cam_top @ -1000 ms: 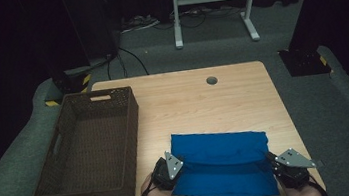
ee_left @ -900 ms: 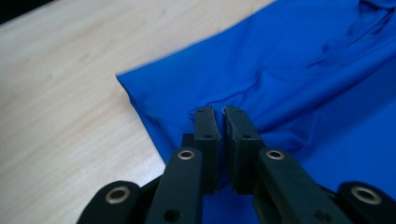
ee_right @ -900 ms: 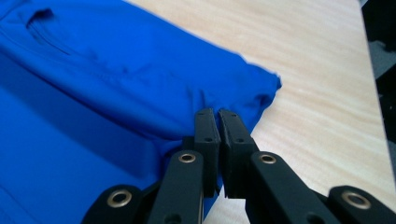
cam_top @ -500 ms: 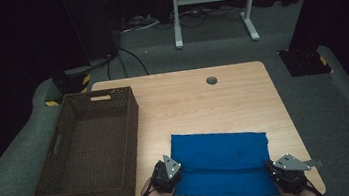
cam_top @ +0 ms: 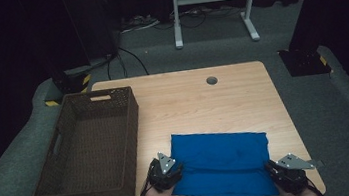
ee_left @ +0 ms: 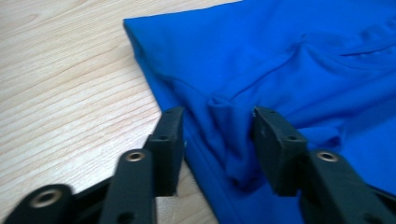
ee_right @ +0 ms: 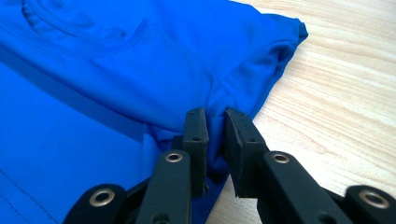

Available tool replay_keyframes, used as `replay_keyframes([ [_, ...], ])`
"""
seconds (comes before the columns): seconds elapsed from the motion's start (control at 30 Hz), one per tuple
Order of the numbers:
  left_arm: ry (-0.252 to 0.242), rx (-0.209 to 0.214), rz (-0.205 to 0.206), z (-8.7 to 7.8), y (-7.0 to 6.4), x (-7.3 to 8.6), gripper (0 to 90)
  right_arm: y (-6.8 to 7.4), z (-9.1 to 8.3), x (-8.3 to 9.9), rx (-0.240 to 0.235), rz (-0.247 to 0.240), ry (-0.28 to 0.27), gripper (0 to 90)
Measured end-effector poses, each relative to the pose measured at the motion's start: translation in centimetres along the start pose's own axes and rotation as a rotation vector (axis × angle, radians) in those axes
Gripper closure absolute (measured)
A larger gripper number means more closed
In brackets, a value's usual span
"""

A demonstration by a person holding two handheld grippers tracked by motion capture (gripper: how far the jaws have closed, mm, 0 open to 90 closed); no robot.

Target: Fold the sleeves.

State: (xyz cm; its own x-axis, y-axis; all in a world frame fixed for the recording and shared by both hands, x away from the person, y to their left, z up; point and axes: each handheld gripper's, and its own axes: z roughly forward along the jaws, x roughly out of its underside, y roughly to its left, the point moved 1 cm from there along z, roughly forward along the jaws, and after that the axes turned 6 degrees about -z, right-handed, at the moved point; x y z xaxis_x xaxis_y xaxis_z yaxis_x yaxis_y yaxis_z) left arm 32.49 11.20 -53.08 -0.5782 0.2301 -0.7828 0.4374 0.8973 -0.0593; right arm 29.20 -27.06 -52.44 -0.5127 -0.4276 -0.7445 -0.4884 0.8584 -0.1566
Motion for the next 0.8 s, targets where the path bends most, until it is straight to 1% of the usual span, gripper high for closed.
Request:
replay_keyframes([
  [0.07,0.008,0.004,-0.030,0.1,0.2,0.0,47.1,-0.1,0.0,0.1,-0.006,0.014,-0.005,78.6],
  [0.13,0.018,0.008,-0.063,0.1,0.5,0.0,43.6,-0.1,0.0,0.1,-0.010,0.015,-0.007,78.5],
  [0.17,0.021,0.015,-0.078,0.2,0.6,0.0,43.2,-0.1,0.0,0.1,-0.010,0.013,-0.007,78.5],
  [0.23,0.025,0.027,-0.089,0.2,0.7,-0.1,43.5,-0.1,0.0,0.1,-0.008,0.011,-0.002,78.6],
  [0.33,0.028,0.034,-0.093,0.2,0.8,-0.1,43.8,0.0,0.0,0.0,0.003,-0.010,0.003,78.6],
  [0.5,0.027,0.043,-0.088,0.2,0.7,-0.1,46.4,-0.1,0.2,-0.2,0.000,-0.014,0.016,78.7],
  [0.63,0.031,0.042,-0.079,0.2,0.8,-0.1,46.4,-0.2,0.3,-0.5,0.003,-0.016,0.028,79.0],
  [0.8,0.034,0.045,-0.077,0.3,0.9,-0.2,46.4,-0.4,0.7,-0.9,0.006,-0.029,0.047,78.9],
])
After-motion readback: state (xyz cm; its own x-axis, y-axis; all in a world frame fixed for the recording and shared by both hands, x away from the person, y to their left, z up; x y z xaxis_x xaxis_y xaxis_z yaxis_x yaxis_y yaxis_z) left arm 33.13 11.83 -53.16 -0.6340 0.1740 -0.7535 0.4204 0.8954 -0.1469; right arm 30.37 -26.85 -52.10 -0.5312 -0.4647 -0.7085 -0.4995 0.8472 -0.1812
